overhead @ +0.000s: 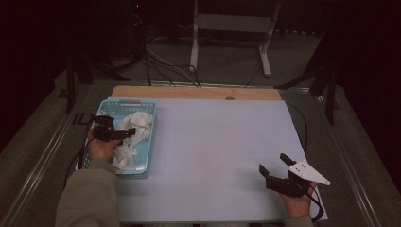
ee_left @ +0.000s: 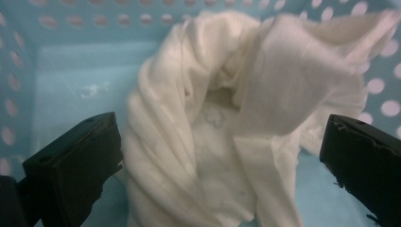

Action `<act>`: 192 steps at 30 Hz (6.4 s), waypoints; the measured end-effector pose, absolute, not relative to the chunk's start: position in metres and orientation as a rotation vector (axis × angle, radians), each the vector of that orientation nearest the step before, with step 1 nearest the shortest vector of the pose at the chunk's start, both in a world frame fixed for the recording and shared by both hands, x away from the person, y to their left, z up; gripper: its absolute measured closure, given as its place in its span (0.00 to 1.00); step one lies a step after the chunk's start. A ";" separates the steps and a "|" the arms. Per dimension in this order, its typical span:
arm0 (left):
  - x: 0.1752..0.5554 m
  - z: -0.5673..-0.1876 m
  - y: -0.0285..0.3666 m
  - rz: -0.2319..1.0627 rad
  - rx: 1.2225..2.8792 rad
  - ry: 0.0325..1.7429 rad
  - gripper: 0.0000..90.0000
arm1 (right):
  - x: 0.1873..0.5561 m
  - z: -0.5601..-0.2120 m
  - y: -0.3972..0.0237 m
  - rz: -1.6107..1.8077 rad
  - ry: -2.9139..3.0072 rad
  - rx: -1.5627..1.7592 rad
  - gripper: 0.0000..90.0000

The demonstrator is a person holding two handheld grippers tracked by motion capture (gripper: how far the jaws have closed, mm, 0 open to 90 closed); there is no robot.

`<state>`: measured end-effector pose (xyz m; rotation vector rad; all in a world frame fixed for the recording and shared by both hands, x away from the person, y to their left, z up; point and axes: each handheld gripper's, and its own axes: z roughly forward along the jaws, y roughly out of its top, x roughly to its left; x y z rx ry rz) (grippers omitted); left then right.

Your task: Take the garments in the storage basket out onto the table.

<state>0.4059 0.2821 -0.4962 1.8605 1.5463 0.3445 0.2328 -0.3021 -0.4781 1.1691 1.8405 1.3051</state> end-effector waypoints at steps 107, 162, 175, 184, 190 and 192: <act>0.391 -0.361 0.236 0.292 1.588 1.165 0.87 | 0.234 -0.480 -0.301 1.303 1.859 1.188 0.11; 0.409 -0.332 0.128 0.179 1.622 0.961 0.87 | 0.234 -0.480 -0.300 1.293 1.873 1.171 0.11; 0.409 -0.337 0.109 0.147 1.640 0.933 0.87 | 0.234 -0.480 -0.300 1.292 1.873 1.171 0.11; 0.411 -0.346 0.093 0.116 1.664 0.924 0.87 | 0.234 -0.480 -0.300 1.297 1.871 1.171 0.11; 0.412 -0.351 0.087 0.109 1.679 0.921 0.86 | 0.233 -0.480 -0.300 1.296 1.872 1.172 0.11; 0.412 -0.352 0.086 0.104 1.688 0.921 0.86 | 0.234 -0.480 -0.300 1.294 1.875 1.169 0.11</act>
